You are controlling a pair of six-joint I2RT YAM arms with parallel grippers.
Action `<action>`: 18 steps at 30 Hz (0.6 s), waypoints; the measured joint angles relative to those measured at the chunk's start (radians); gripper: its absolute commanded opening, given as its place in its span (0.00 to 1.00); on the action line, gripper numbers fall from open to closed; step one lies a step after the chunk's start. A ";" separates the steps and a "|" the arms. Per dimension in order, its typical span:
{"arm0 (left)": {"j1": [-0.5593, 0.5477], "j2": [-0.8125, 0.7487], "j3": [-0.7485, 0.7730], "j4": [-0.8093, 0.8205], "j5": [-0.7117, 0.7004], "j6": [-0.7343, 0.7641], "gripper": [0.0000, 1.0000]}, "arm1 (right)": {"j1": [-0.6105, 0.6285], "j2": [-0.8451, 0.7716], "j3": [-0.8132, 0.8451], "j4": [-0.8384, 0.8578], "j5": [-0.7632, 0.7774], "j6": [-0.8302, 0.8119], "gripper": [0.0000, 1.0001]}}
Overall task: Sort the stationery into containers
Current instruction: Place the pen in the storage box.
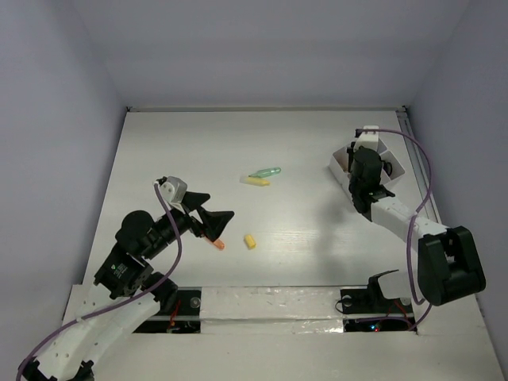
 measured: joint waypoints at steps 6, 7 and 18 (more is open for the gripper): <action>-0.010 0.000 0.000 -0.005 -0.016 0.003 0.99 | 0.000 0.008 -0.032 0.001 0.023 -0.006 0.11; -0.010 0.000 0.000 -0.005 -0.019 0.003 0.99 | 0.000 0.007 -0.036 0.001 0.024 -0.006 0.16; -0.018 -0.010 0.000 -0.005 -0.034 0.008 0.99 | 0.000 -0.086 -0.062 -0.041 0.018 0.066 0.64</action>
